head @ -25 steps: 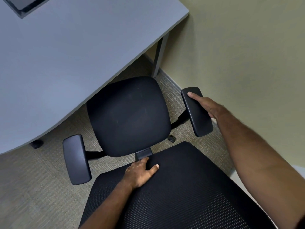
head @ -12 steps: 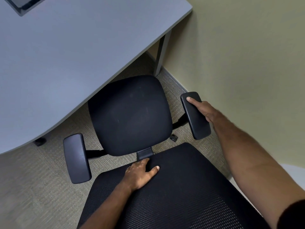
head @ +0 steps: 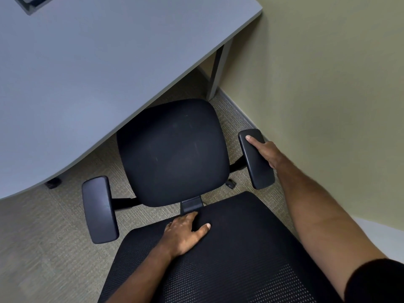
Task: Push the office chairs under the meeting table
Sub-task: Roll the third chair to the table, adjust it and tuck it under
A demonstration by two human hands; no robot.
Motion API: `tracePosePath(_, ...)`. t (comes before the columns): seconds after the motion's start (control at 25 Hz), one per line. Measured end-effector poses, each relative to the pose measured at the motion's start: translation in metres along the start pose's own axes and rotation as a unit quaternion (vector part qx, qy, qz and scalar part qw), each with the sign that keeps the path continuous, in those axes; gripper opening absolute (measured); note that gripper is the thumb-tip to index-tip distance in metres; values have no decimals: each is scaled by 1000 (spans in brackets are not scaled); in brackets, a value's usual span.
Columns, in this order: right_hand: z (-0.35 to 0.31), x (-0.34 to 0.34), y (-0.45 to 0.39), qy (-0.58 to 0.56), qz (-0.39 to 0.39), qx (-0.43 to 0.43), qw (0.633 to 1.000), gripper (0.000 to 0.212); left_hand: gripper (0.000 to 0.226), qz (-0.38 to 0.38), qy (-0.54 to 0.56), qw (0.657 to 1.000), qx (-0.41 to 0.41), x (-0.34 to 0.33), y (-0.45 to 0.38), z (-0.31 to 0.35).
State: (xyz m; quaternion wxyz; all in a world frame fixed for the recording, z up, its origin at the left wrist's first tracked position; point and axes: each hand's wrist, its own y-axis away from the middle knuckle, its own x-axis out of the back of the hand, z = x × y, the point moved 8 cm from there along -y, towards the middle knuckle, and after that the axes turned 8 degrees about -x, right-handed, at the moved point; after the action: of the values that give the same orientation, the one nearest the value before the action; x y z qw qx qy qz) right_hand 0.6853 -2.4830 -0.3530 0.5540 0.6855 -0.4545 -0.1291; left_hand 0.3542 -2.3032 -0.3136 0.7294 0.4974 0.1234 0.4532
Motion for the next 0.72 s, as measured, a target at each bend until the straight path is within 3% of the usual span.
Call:
tracePosePath(0.28,-3,-2,-10,15,3,3,1000,59,81,2,4,1000,-1,-1,-3,5)
tracePosePath(0.48,-14,-3,-16,22,3,9,1000,78,80,7,19,1000,0,-5,-6,9)
tracePosePath(0.72,-15,-1,-7,43,45,47,997,70,82,18,26,999,8,-5,-7,5)
